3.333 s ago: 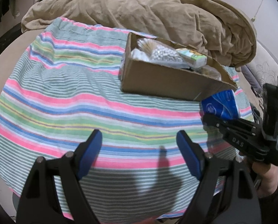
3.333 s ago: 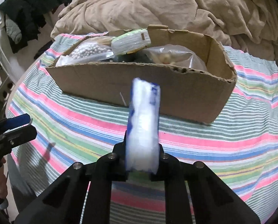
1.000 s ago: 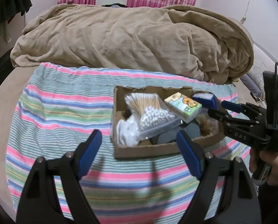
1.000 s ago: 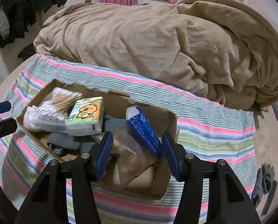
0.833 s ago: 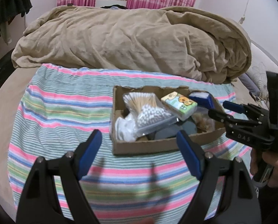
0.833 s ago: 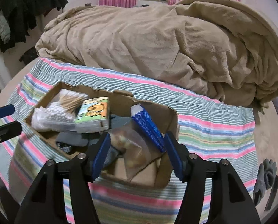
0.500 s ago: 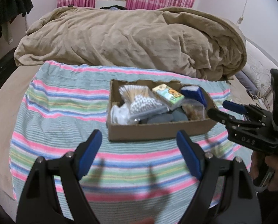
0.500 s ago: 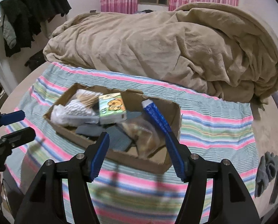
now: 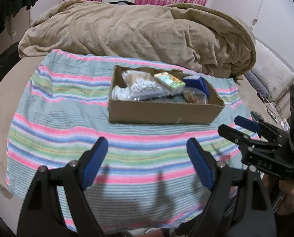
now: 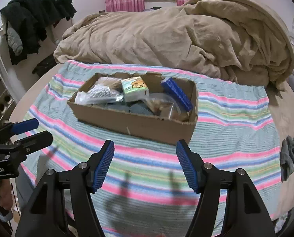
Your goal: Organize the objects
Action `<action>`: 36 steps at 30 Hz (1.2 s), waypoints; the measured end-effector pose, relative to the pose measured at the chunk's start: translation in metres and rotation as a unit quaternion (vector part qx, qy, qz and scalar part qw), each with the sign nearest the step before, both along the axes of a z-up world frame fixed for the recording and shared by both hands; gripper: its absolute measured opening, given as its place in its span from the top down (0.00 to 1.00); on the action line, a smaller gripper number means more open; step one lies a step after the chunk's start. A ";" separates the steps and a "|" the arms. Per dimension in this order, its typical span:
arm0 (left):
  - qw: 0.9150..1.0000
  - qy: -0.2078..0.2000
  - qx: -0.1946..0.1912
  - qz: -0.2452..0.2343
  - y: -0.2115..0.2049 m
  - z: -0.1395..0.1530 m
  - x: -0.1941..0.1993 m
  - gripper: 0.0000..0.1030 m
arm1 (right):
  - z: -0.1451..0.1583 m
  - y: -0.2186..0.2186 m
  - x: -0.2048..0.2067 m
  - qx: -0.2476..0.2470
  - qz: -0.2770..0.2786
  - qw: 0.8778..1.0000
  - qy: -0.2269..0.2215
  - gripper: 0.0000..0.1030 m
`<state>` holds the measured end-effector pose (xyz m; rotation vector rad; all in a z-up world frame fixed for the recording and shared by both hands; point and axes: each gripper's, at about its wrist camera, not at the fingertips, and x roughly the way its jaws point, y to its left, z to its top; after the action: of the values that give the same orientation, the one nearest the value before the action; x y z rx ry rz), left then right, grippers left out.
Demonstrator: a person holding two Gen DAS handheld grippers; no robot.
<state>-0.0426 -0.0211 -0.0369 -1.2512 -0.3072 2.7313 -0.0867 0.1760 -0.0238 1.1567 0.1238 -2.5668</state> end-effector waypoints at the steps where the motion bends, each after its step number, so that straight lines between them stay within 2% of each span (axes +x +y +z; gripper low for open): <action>1: 1.000 -0.001 0.001 0.000 0.001 0.000 0.002 0.19 | 0.000 0.000 0.004 -0.001 0.000 1.000 0.000 0.33; 5: 1.000 0.004 -0.018 0.003 0.007 0.003 0.012 0.19 | 0.003 0.002 0.014 -0.005 0.001 1.000 0.003 0.33; 14: 0.999 0.008 -0.033 0.009 0.012 0.010 0.024 0.19 | 0.007 0.007 0.024 -0.015 0.000 1.000 0.007 0.33; 28: 0.999 0.014 -0.044 0.007 0.015 0.015 0.026 0.19 | 0.009 0.009 0.025 -0.018 0.001 1.000 0.010 0.33; 36: 0.999 0.017 -0.044 0.012 0.015 0.017 0.025 0.13 | 0.011 0.008 0.026 -0.019 0.004 1.000 0.009 0.33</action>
<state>-0.0179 -0.0062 -0.0195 -1.2268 -0.2027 2.8122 -0.0607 0.1842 -0.0124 1.1181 0.0822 -2.5622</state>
